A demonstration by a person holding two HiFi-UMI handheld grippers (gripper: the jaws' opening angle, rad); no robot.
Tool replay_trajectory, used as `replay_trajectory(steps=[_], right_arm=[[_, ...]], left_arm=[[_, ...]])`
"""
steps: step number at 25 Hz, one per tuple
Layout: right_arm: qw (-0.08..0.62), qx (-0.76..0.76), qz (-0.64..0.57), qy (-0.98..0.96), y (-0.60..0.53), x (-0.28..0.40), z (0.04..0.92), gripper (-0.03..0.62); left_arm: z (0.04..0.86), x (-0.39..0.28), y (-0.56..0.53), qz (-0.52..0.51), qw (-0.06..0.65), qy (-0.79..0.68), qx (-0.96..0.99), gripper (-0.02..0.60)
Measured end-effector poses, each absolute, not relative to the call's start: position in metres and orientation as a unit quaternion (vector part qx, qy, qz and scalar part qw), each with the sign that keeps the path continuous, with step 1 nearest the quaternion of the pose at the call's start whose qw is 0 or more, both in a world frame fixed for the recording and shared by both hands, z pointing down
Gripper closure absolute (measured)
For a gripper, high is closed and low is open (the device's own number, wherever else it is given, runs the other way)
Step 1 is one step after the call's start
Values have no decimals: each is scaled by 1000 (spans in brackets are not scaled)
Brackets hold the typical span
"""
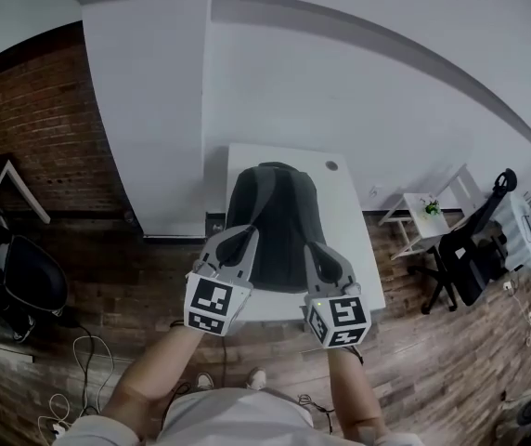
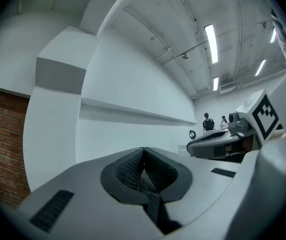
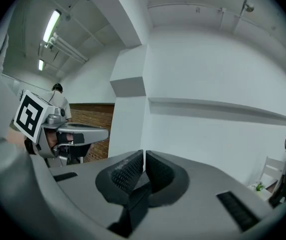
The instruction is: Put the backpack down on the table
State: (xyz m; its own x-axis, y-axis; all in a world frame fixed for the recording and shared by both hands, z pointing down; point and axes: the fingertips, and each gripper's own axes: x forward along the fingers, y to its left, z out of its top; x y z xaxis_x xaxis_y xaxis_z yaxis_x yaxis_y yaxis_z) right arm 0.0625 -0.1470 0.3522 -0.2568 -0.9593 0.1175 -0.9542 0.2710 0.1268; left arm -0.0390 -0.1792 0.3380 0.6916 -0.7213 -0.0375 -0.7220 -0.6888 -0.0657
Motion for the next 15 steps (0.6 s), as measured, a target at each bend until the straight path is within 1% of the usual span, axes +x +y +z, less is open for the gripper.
replay_trajectory(steps=[7, 12, 15], right_arm=[[54, 586, -43, -807, -93, 51, 314, 548], [32, 593, -54, -803, -70, 66, 296, 548], [31, 601, -60, -797, -59, 79, 295, 548]], left_arm=[[318, -55, -133, 35, 21, 384, -923, 565], [316, -58, -114, 37, 22, 399, -916, 563], [309, -59, -106, 47, 17, 403, -914, 564]])
